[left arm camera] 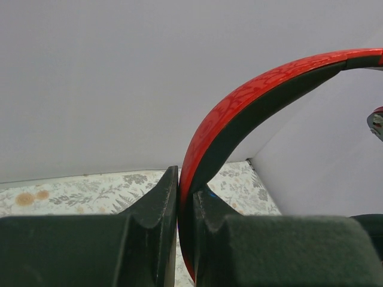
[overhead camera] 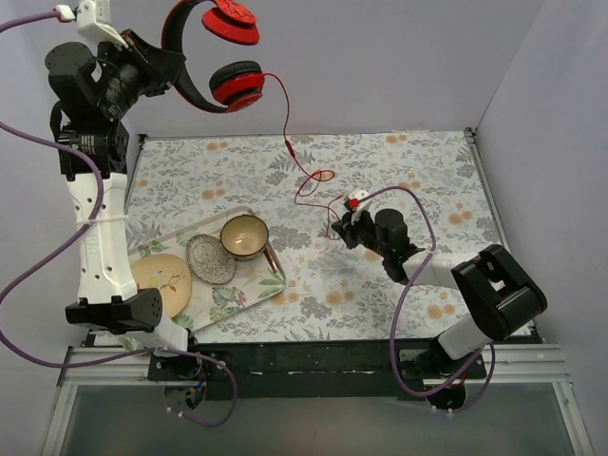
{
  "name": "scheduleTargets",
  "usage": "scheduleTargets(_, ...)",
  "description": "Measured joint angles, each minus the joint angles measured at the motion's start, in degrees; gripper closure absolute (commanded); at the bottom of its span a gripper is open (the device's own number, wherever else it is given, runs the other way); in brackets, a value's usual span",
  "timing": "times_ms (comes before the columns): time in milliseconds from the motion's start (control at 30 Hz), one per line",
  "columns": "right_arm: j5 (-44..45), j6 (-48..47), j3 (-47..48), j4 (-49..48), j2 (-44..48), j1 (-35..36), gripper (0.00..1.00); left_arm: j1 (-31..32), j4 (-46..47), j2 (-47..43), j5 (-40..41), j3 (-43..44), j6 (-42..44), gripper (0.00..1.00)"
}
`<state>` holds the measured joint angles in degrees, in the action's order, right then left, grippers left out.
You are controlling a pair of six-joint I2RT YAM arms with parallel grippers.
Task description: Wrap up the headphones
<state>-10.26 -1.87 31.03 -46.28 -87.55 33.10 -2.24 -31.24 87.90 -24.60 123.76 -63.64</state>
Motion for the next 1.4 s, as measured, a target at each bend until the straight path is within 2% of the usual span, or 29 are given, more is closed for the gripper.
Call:
scheduleTargets(133,2.05,4.22,0.0,3.45,0.0,-3.82,0.99,-8.63,1.46,3.19,-1.66,2.03,-3.52,1.0)
scheduleTargets(267,4.48,11.34,-0.94,7.93,0.74,-13.88,0.99,-21.07,4.74,7.28,-2.99,3.39,-8.28,1.0)
scheduleTargets(367,7.06,16.68,-4.11,11.26,4.35,-22.27,0.99,-26.23,5.84,8.81,-1.6,2.29,-9.38,1.0)
scheduleTargets(467,9.07,20.2,-7.02,14.16,8.94,-28.85,0.99,-26.75,6.43,8.98,-0.79,0.42,-9.18,1.0)
scheduleTargets(600,11.26,22.6,-8.44,17.33,13.84,-34.16,0.99,-25.4,6.84,9.05,-1.05,-0.94,-7.93,1.0)
scheduleTargets(833,14.47,24.3,-8.57,20.5,17.92,-39.04,0.99,-25.07,7.3,9.33,-0.07,-1.81,-6.01,1.0)
scheduleTargets(967,14.6,26.62,-11.41,20.28,19.37,-44.78,0.99,-25.07,7.76,9.31,0.9,-2.14,-4.76,1.0)
scheduleTargets(1067,12.76,27.21,-12.52,20.41,19.3,-45.86,0.99,-25.07,9.07,9.16,0.61,-3.61,-4.5,1.0)
scheduleTargets(1100,11.08,27.19,-12.55,20.2,19.3,-45.86,0.96,-25.05,9.64,8.92,0.35,-4.72,-4.48,1.0)
scheduleTargets(1233,2.89,26.23,-12.46,17.31,19.12,-44.15,0.74,-22.27,11.02,6.23,1.95,-12.13,-2.38,1.0)
scheduleTargets(1367,-0.9,20.9,-8.33,19.32,17.57,-34.47,0.52,-12.83,11.37,3.85,4.46,-20.13,1.44,1.0)
scheduleTargets(1400,-1.53,19.32,-6.16,20.55,16.85,-31.54,0.42,-10.14,11.17,3.69,4.28,-21.84,2.14,1.0)
